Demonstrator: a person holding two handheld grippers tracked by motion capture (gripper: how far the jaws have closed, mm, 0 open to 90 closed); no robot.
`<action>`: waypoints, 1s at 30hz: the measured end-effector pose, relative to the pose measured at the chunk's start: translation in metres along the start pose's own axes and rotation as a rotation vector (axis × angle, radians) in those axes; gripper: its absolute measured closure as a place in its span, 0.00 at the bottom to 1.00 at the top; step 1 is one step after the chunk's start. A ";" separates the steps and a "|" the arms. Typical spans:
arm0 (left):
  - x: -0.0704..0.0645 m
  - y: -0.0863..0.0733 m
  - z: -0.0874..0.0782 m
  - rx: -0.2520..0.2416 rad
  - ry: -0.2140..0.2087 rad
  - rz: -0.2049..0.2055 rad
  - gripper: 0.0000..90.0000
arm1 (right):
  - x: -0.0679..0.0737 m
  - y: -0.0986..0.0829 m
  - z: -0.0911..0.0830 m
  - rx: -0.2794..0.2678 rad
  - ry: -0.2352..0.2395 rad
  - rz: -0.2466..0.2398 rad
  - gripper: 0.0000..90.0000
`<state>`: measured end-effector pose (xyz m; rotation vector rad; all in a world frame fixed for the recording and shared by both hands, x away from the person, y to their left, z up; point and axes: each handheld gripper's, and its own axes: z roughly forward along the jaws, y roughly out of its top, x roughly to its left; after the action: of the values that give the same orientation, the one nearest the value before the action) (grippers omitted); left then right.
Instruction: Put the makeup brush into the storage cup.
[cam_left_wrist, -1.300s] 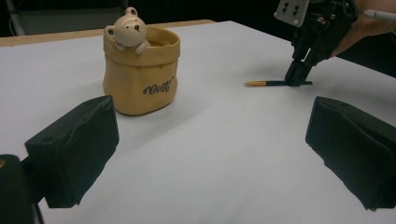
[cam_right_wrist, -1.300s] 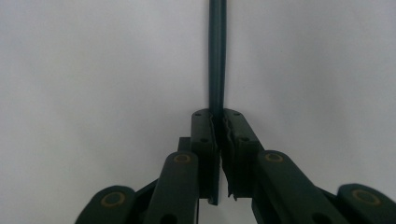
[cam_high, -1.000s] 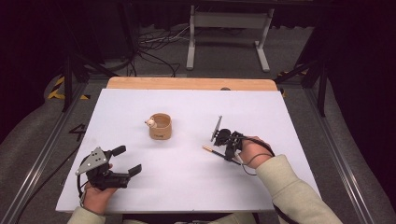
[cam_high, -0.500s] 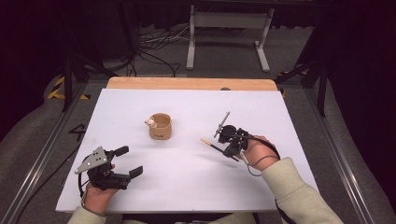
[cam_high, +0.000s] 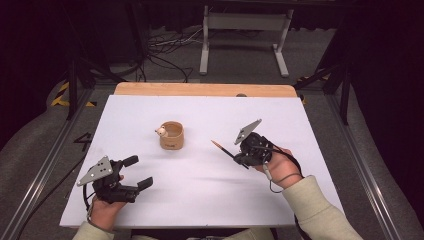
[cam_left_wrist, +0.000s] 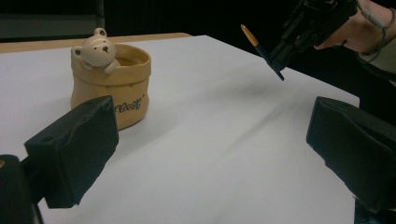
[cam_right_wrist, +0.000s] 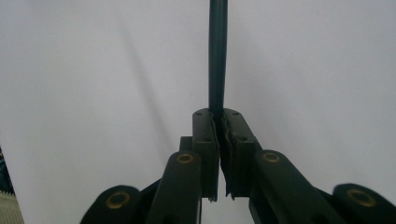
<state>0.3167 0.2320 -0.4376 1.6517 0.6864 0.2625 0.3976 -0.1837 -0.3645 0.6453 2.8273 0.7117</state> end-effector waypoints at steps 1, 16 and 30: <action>0.000 0.000 0.000 -0.001 0.001 0.002 0.03 | 0.001 -0.001 0.000 -0.015 0.001 0.000 0.95; -0.004 0.001 0.001 0.001 0.007 0.025 0.04 | 0.017 -0.018 -0.004 -0.337 0.028 -0.015 0.95; -0.006 0.008 0.008 -0.028 -0.005 0.019 0.05 | 0.034 -0.036 0.014 -0.589 0.051 -0.016 0.95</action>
<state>0.3182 0.2214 -0.4306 1.6329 0.6604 0.2804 0.3571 -0.1919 -0.3954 0.4980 2.4545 1.4826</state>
